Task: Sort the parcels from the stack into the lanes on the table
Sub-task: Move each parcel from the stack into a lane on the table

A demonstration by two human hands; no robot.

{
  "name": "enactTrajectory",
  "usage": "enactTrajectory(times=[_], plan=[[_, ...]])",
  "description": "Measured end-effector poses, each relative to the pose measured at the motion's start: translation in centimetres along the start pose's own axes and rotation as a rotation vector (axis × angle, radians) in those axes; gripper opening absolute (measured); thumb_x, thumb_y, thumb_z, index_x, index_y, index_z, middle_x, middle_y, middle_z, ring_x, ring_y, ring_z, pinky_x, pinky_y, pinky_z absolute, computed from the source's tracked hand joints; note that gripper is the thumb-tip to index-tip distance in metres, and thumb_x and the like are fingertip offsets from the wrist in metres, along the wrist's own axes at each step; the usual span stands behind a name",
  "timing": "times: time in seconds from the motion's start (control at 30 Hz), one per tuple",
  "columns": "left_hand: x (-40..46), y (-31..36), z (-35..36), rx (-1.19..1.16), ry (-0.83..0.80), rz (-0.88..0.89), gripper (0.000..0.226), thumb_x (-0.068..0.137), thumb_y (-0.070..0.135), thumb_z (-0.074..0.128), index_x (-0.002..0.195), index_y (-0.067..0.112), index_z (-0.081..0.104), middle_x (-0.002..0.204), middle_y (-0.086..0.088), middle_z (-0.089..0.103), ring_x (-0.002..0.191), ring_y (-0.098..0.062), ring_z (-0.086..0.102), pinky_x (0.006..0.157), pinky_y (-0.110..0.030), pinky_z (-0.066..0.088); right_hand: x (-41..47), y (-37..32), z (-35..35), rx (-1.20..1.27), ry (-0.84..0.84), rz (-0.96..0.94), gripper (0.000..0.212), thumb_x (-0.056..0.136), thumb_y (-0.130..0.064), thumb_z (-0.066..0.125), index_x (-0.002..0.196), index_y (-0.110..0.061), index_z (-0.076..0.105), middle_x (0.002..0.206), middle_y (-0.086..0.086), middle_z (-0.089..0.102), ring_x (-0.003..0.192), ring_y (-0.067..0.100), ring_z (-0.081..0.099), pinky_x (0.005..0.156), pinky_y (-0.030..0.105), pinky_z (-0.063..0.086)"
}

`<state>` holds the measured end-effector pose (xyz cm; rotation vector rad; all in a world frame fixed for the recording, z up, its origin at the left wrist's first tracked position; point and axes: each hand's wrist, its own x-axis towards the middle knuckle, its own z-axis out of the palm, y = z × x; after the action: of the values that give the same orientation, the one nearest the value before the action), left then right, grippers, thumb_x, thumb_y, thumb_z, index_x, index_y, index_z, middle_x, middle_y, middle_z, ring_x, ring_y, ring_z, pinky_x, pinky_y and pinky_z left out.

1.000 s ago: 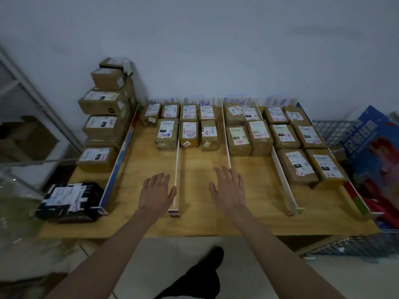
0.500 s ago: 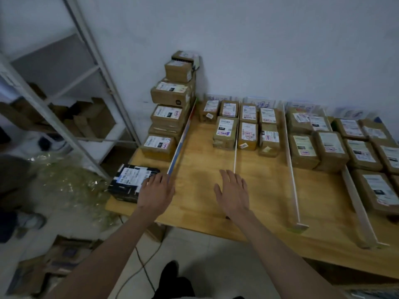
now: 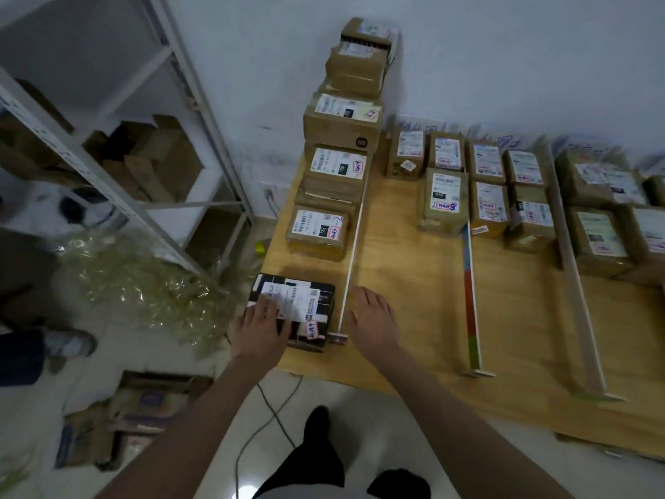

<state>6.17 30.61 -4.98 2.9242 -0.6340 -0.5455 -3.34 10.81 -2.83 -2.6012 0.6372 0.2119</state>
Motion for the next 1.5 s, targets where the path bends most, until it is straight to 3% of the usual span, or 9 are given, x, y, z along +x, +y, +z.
enactTrajectory(times=[0.2, 0.33, 0.53, 0.67, 0.8, 0.93, 1.1, 1.23, 1.5], plan=[[0.6, -3.0, 2.9, 0.032, 0.072, 0.126, 0.061, 0.099, 0.050, 0.033, 0.152, 0.019, 0.032, 0.161, -0.008, 0.025, 0.146, -0.029, 0.028, 0.118, -0.048, 0.027, 3.4, -3.6, 2.4, 0.064, -0.128, -0.022, 0.054, 0.102, -0.022, 0.043, 0.153, -0.019, 0.027, 0.157, 0.001, 0.032, 0.143, 0.025, 0.029, 0.117, 0.043, 0.029], [2.4, -6.1, 2.6, 0.047, 0.057, 0.211, 0.066, 0.097, 0.054, 0.017, 0.156, 0.025, 0.023, 0.165, -0.002, 0.012, 0.151, -0.024, 0.012, 0.122, -0.050, 0.016, 4.0, -5.0, 3.3, 0.007, -0.134, 0.012, 0.051, 0.100, -0.025, 0.048, 0.149, -0.020, 0.034, 0.147, 0.003, 0.038, 0.132, 0.027, 0.041, 0.108, 0.044, 0.039], [4.5, -8.6, 0.5, -0.156, 0.098, 0.013, 0.086, 0.095, 0.054, 0.051, 0.158, 0.022, 0.002, 0.166, -0.004, -0.004, 0.152, -0.027, 0.001, 0.122, -0.046, 0.007, 3.7, -6.8, 4.9, -0.078, -0.210, 0.066, 0.049, 0.099, -0.037, 0.049, 0.141, -0.014, 0.038, 0.139, 0.009, 0.048, 0.129, 0.030, 0.043, 0.106, 0.042, 0.032], [4.7, -8.2, 0.9, -0.528, 0.038, -0.289, 0.093, 0.088, 0.055, 0.063, 0.154, 0.009, 0.018, 0.159, -0.014, 0.023, 0.137, -0.036, 0.039, 0.103, -0.053, 0.044, 3.3, -7.6, 6.1, -0.072, -0.248, 0.111, 0.045, 0.100, -0.037, 0.047, 0.137, -0.012, 0.038, 0.133, 0.010, 0.055, 0.127, 0.031, 0.046, 0.105, 0.043, 0.031], [4.7, -7.4, 1.6, -0.753, -0.159, -0.396, 0.065, 0.082, 0.064, 0.064, 0.120, 0.012, 0.058, 0.113, -0.008, 0.069, 0.097, -0.025, 0.068, 0.087, -0.043, 0.056, 3.3, -7.7, 6.4, -0.058, -0.278, 0.128, 0.040, 0.099, -0.036, 0.048, 0.132, -0.013, 0.043, 0.128, 0.011, 0.060, 0.125, 0.031, 0.048, 0.104, 0.043, 0.031], [4.8, -7.4, 2.0, -0.816, -0.201, -0.374, 0.085, 0.058, 0.085, 0.052, 0.110, 0.020, 0.067, 0.101, -0.002, 0.073, 0.089, -0.021, 0.070, 0.084, -0.043, 0.058, 3.3, -7.6, 6.3, -0.036, -0.296, 0.127, 0.035, 0.100, -0.037, 0.047, 0.125, -0.014, 0.049, 0.124, 0.011, 0.063, 0.123, 0.031, 0.050, 0.103, 0.043, 0.030], [5.3, -6.8, 0.9, -0.769, -0.272, -0.308, 0.047, 0.092, 0.055, 0.057, 0.118, 0.017, 0.066, 0.112, -0.007, 0.071, 0.099, -0.024, 0.068, 0.093, -0.046, 0.053, 2.7, -7.2, 6.3, 0.020, -0.306, 0.125, 0.037, 0.099, -0.040, 0.049, 0.127, -0.016, 0.050, 0.125, 0.008, 0.063, 0.125, 0.030, 0.050, 0.104, 0.045, 0.029], [5.6, -6.8, -0.6, -0.785, -0.287, -0.289, 0.045, 0.093, 0.053, 0.058, 0.117, 0.015, 0.067, 0.111, -0.007, 0.071, 0.097, -0.023, 0.068, 0.091, -0.044, 0.055, 2.2, -7.4, 5.5, 0.072, -0.240, 0.113, 0.033, 0.100, -0.039, 0.046, 0.122, -0.017, 0.057, 0.118, 0.006, 0.066, 0.117, 0.028, 0.056, 0.103, 0.043, 0.032], [5.7, -4.5, -8.0, -0.826, -0.212, -0.150, 0.024, 0.093, 0.042, 0.063, 0.099, 0.018, 0.067, 0.101, -0.005, 0.070, 0.090, -0.021, 0.067, 0.077, -0.032, 0.055, 3.6, -6.9, -1.0, 0.005, 0.128, 0.066, 0.036, 0.102, -0.036, 0.038, 0.126, -0.015, 0.056, 0.124, 0.007, 0.057, 0.117, 0.026, 0.051, 0.101, 0.042, 0.039]])
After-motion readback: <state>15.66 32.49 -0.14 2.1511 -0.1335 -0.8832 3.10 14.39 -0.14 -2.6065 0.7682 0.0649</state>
